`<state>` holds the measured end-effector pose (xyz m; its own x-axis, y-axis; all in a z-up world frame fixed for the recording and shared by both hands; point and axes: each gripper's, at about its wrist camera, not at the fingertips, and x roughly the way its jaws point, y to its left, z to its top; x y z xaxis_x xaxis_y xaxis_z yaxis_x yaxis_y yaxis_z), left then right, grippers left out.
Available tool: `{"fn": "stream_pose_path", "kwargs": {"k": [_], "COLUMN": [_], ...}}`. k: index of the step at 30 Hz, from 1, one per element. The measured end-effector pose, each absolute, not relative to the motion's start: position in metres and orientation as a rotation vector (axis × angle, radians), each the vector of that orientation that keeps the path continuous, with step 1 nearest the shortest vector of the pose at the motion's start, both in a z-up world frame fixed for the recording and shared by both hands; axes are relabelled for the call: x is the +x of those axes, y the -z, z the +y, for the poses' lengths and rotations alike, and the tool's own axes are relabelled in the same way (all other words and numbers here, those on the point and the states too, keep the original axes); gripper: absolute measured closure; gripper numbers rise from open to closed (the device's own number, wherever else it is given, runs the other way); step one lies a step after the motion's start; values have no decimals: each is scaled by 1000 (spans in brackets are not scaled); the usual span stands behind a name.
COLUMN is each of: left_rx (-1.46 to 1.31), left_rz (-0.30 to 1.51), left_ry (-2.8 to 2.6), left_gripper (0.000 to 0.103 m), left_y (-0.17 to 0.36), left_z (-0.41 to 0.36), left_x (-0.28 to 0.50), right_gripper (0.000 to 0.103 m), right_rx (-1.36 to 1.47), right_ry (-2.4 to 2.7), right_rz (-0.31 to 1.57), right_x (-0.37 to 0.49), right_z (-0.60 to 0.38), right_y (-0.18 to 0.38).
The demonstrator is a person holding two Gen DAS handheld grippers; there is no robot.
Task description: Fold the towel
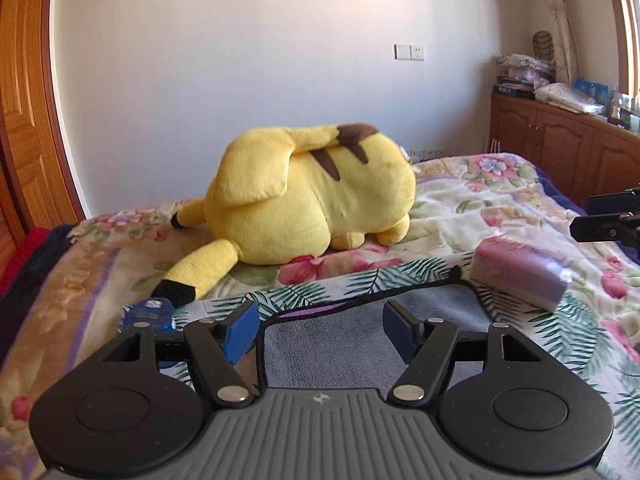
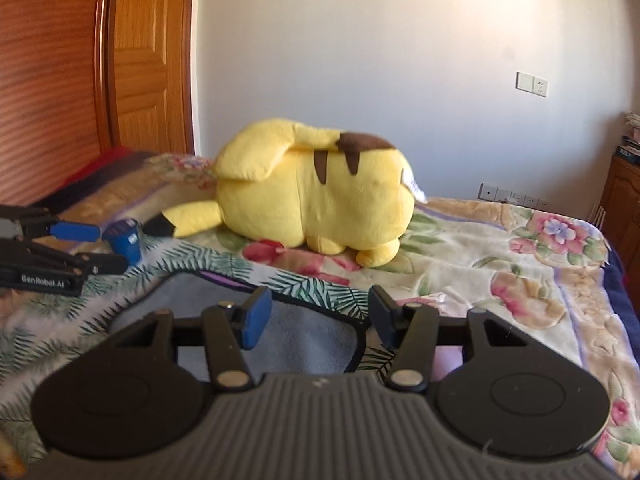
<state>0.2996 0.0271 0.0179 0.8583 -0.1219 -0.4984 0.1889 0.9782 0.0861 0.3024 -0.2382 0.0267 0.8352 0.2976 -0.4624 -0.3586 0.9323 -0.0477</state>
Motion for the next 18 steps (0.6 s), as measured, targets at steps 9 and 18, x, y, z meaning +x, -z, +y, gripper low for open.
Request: {"fn": "stream_pose_path", "kwargs": {"k": [9, 18], "left_rx": [153, 140], "left_rz": [466, 456], "left_ry": [164, 171], "left_gripper": [43, 33], "left_y": [-70, -93], "left_z": [23, 22], "left_x": [238, 182], "right_gripper": [49, 47], "right_rx": [-119, -90], "right_ry": [-361, -356], "right_rz": [404, 394], "right_x": [243, 204], "right_z": [-244, -244], "right_y": [-85, -97]}}
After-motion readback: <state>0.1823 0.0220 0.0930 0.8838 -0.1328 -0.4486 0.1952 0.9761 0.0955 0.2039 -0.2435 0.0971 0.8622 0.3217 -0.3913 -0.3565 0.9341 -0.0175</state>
